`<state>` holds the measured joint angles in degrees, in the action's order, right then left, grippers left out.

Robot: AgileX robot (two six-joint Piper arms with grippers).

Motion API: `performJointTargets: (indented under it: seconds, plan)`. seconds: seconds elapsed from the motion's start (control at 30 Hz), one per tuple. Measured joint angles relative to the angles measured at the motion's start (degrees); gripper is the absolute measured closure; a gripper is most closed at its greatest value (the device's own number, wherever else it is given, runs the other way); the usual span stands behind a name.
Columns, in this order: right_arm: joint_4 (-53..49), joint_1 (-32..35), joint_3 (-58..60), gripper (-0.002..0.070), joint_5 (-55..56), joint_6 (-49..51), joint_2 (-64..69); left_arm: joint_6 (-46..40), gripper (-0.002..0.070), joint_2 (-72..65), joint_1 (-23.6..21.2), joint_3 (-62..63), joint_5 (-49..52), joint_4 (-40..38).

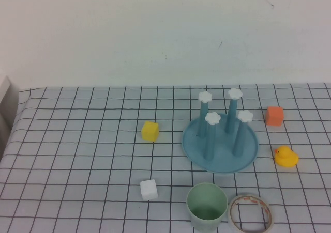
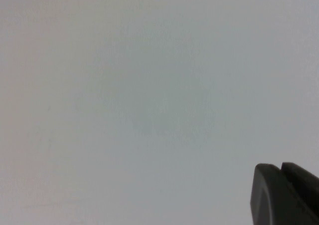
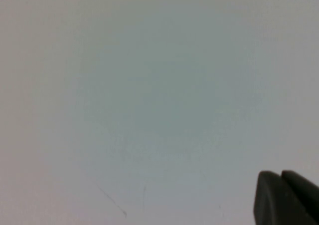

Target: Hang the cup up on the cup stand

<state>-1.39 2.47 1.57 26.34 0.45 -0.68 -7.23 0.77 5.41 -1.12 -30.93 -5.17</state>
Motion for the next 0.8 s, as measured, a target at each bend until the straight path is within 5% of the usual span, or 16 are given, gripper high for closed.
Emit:
performJointTargets:
  seconds: [0.2,0.43,0.8]
  plan:
    - [5.19,0.00,-1.83,0.0678,-0.46,-1.63,0.00,-0.17,0.0676,0.00,0.00,2.47,2.26,0.00]
    - [6.17,0.00,-17.63,0.0678,-23.36,-3.84,1.31,-9.24,0.0676,-5.50,0.00,20.30,32.98,-0.11]
    - [11.78,0.00,-35.13,0.0678,-58.42,-14.49,27.09,-3.43,0.0677,-17.22,0.00,24.68,42.85,-1.18]
